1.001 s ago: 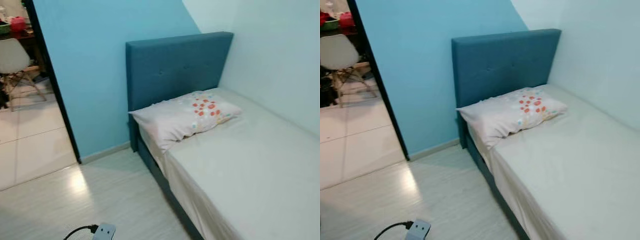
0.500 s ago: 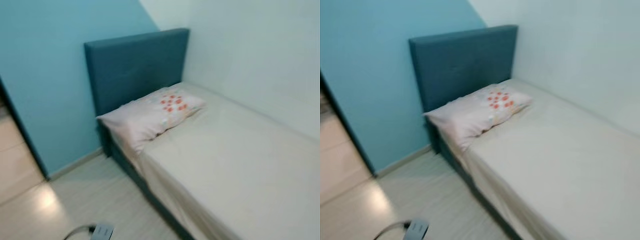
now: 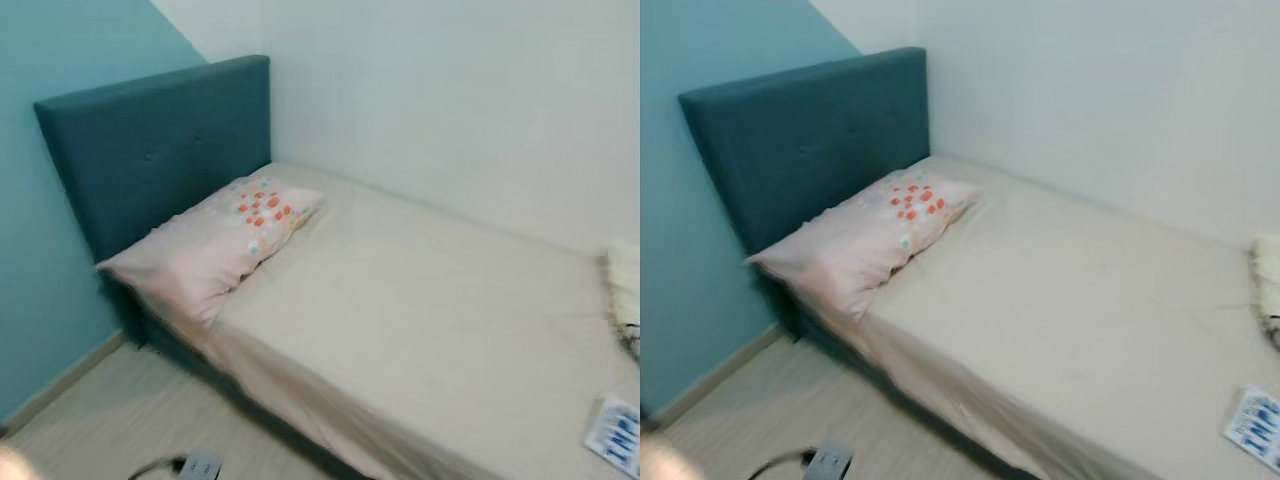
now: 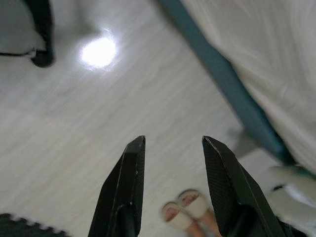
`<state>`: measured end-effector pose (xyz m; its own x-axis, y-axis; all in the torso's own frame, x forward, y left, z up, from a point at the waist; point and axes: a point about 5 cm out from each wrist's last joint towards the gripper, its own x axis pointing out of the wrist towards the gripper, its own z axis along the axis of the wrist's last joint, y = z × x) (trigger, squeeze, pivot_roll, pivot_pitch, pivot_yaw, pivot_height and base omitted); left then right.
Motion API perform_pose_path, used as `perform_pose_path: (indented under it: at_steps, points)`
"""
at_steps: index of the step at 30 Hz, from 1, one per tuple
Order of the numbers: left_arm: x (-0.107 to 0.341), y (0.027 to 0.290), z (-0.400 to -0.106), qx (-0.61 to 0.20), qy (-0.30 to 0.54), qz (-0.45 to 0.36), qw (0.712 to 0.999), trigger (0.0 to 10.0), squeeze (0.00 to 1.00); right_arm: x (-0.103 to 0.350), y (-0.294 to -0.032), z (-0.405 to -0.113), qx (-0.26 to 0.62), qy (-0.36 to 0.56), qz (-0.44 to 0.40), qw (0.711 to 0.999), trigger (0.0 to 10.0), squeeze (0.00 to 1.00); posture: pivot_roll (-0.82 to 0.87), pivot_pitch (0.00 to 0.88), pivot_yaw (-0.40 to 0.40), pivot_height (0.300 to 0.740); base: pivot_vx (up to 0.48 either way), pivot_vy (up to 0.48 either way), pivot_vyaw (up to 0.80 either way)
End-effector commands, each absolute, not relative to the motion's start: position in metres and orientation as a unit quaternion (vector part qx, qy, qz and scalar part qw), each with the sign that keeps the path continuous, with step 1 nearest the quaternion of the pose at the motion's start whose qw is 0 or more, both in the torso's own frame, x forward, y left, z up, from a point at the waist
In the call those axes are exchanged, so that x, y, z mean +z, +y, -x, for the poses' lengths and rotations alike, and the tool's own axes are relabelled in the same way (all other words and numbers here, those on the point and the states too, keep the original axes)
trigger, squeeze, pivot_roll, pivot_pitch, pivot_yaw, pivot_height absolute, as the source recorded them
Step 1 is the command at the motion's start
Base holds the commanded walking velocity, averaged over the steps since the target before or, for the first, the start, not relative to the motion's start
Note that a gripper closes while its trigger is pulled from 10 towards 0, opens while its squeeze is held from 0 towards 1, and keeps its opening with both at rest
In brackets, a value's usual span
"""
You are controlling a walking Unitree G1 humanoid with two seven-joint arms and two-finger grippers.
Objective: Clean up the room
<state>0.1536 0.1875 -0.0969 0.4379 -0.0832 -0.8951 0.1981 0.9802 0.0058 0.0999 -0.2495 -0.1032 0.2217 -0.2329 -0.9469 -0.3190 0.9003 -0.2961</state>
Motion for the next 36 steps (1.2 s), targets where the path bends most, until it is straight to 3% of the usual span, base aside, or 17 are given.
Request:
perform_pose_path:
  at_steps: [1, 15, 21, 23, 24, 25, 26, 31, 36]
  points:
    - [-0.095, 0.189, -0.157, -0.084, 0.518, -0.051, 0.850, 10.0, 0.00, -0.102, -0.253, -0.101, 0.025, 0.622, 0.225, 0.749, 10.0, 0.00, 0.01, 0.000, -0.027, 0.740, 0.000, 0.000, -0.76]
    - [-0.095, 0.177, -0.162, -0.085, 0.514, -0.060, 0.851, 10.0, 0.00, -0.103, -0.248, -0.103, 0.025, 0.615, 0.222, 0.756, 10.0, 0.00, 0.01, 0.000, -0.024, 0.740, 0.000, 0.000, -0.75]
    - [-0.096, 0.168, -0.164, -0.079, 0.516, -0.079, 0.849, 10.0, 0.00, -0.093, -0.249, -0.135, -0.041, 0.563, 0.178, 0.806, 10.0, 0.00, 0.01, 0.000, -0.032, 0.740, 0.000, 0.000, -0.75]
    - [-0.096, 0.173, -0.163, -0.070, 0.518, -0.097, 0.847, 10.0, 0.00, -0.085, -0.243, -0.161, -0.043, 0.523, 0.142, 0.839, 10.0, 0.00, 0.01, 0.000, -0.032, 0.740, 0.000, 0.000, -0.75]
    - [-0.096, 0.173, -0.163, -0.070, 0.518, -0.097, 0.847, 10.0, 0.00, -0.085, -0.243, -0.161, -0.043, 0.523, 0.142, 0.839, 10.0, 0.00, 0.01, 0.000, -0.032, 0.740, 0.000, 0.000, -0.75]
    - [-0.096, 0.179, -0.162, -0.061, 0.520, -0.110, 0.845, 10.0, 0.00, -0.079, -0.237, -0.177, -0.031, 0.501, 0.123, 0.856, 10.0, 0.74, 0.01, 0.000, -0.031, 0.740, 0.000, 0.000, -0.76]
    - [-0.096, 0.185, -0.160, -0.049, 0.521, -0.120, 0.844, 10.0, 0.00, -0.073, -0.229, -0.192, -0.016, 0.484, 0.101, 0.869, 10.0, 1.00, 0.01, 0.000, -0.034, 0.740, 0.000, 0.000, -0.77]
    - [-0.094, 0.200, -0.159, -0.009, 0.525, -0.123, 0.842, 10.0, 0.00, -0.065, -0.207, -0.215, 0.016, 0.458, 0.047, 0.888, 10.0, 1.00, 0.03, 0.000, -0.049, 0.740, 0.000, 0.000, -0.77]
    - [-0.094, 0.208, -0.156, 0.023, 0.532, -0.109, 0.840, 10.0, 0.00, -0.070, -0.198, -0.208, 0.020, 0.464, 0.024, 0.885, 10.0, 1.00, 0.03, 0.000, -0.049, 0.740, 0.000, 0.000, -0.77]
